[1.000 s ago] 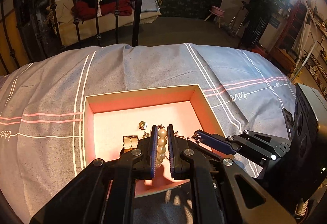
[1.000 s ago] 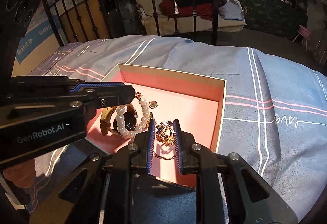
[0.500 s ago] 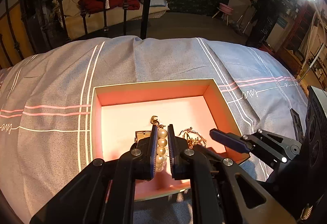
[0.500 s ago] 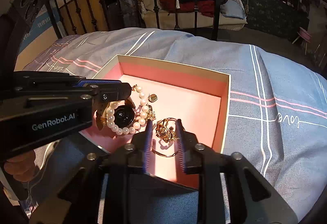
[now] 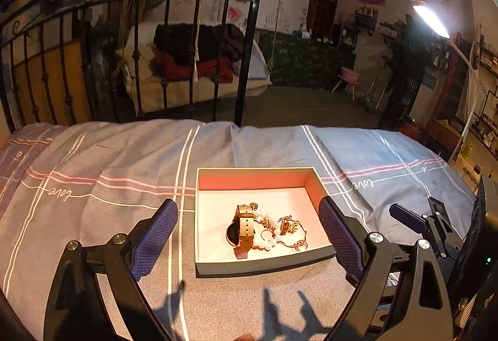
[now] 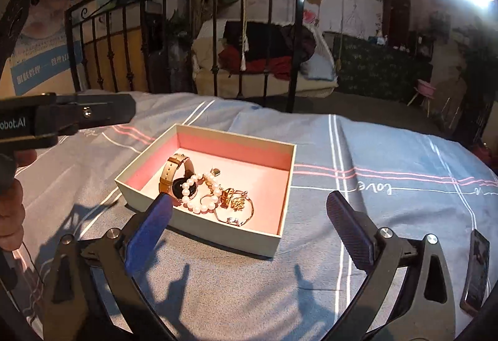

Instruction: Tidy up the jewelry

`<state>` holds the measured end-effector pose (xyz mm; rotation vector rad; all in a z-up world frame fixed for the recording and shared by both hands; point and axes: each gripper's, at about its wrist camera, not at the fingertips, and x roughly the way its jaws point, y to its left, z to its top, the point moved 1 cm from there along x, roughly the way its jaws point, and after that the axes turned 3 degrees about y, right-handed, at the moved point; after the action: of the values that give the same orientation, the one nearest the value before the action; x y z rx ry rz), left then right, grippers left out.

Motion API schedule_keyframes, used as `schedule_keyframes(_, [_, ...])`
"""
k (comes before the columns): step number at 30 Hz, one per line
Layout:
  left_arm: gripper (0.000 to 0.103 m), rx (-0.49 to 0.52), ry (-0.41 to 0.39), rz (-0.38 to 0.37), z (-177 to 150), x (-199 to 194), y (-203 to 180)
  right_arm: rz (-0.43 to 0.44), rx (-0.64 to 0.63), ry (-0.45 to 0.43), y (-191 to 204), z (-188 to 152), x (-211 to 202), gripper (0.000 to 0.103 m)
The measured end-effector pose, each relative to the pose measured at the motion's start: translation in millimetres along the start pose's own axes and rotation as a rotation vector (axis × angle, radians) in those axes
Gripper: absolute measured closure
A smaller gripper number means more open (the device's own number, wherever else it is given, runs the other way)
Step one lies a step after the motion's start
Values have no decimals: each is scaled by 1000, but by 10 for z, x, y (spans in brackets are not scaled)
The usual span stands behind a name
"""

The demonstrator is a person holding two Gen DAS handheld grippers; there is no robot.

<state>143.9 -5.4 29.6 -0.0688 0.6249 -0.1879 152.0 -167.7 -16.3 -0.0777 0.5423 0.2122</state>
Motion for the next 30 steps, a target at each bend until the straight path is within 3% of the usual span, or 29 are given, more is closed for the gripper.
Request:
schedule_keyframes(4, [12,46,-110,28,-210,-448,-89,-23,16,-72,-16,-144,-343,5])
schedule_keyframes(12, [11,58,-159,57,-474,-834,-116,-14,58,-141,-36,-252,-823,5])
schedule_keyframes(19, [7,46,-184,66,-549,-937,-130,-26,75,-196,-62,-207,-1076,5])
schedule_keyframes(30, [7,57,-184,91,-596,-953,-136,-16,79,-206,-39,-209,-1127,5])
